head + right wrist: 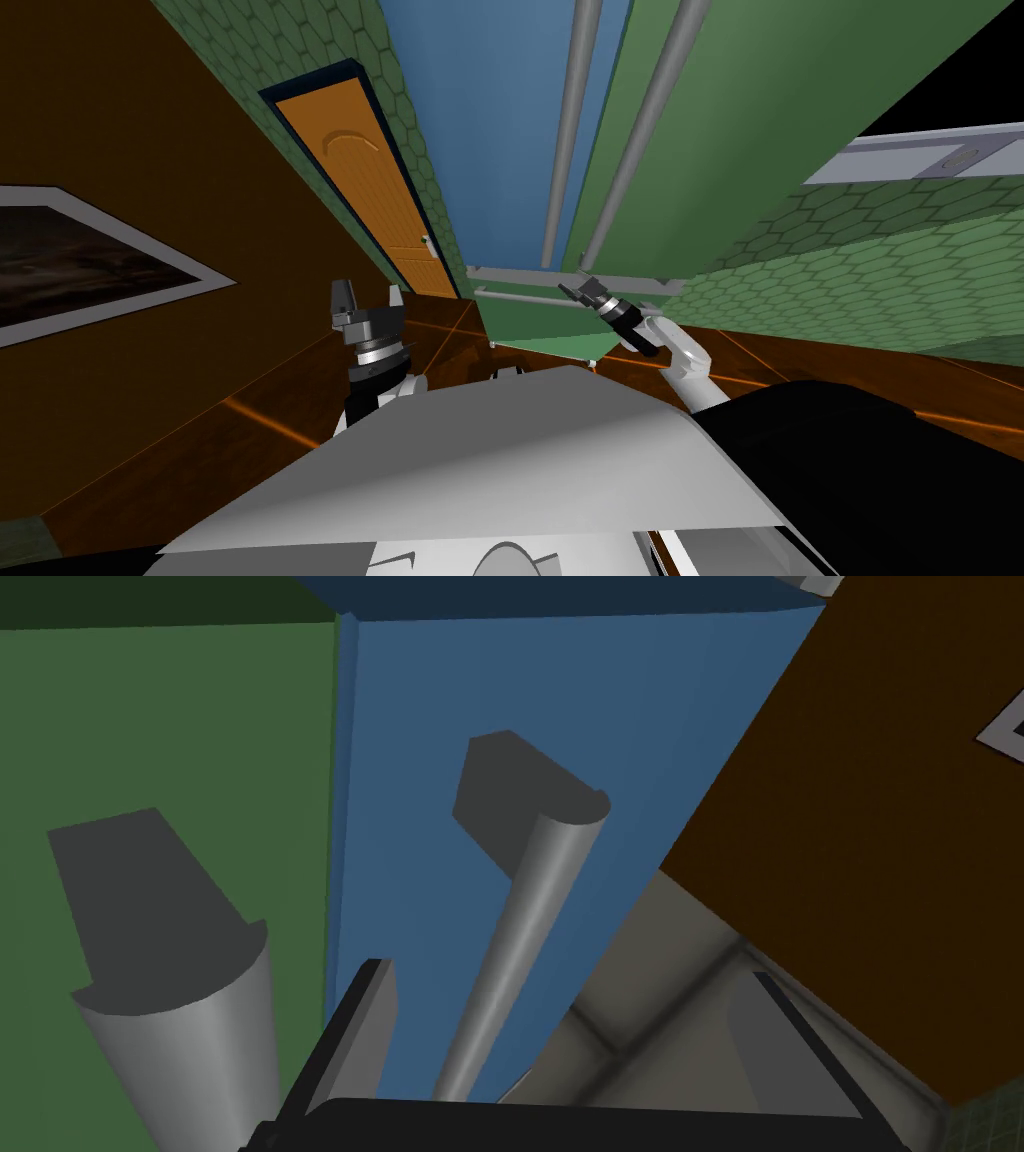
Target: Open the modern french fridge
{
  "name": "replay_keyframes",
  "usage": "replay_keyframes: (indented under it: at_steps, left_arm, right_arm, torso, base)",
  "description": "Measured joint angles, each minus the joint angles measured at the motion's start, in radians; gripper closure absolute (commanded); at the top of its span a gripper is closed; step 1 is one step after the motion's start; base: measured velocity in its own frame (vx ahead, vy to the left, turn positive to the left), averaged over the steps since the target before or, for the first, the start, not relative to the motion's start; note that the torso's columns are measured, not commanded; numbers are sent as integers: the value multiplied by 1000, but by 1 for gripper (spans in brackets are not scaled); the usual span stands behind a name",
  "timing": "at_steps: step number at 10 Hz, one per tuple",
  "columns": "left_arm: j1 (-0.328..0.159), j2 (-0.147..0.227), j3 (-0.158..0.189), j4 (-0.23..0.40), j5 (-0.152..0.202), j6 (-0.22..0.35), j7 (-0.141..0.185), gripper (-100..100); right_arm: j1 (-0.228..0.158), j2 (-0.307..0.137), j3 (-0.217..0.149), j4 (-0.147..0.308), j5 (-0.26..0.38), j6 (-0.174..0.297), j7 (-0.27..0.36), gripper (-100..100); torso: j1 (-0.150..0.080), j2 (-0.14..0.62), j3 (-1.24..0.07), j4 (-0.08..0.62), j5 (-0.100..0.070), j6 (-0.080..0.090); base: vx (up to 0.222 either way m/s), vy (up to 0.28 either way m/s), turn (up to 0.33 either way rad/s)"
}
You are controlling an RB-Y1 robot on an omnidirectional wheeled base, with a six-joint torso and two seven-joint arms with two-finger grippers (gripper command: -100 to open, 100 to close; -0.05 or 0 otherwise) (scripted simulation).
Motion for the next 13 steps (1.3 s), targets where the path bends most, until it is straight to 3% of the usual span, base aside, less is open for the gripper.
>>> replay_keyframes:
  at_steps: [7, 9, 12, 13]
  left_arm:
    - [0, 0, 0, 0, 0, 0, 0, 0]
    - [0, 0, 0, 0, 0, 0, 0, 0]
    - [0, 0, 0, 0, 0, 0, 0, 0]
    - [0, 0, 0, 0, 0, 0, 0, 0]
  right_arm:
    - [-36, -174, -84, 64, 186, 40, 138, -100]
    - [-37, -217, -119, 81, 224, 41, 172, -100]
    - [-46, -262, -136, 91, 267, 58, 197, -100]
    - [-46, -262, -136, 92, 267, 58, 196, 100]
  torso:
    - [-1, 0, 0, 0, 0, 0]
    - [-2, 3, 2, 1, 0, 0]
    - [-3, 1, 1, 0, -1, 0]
    - [-4, 2, 1, 1, -1, -1]
  base:
    - [67, 150, -51]
    - [41, 111, -37]
    - [21, 65, -17]
    - [4, -1, -16]
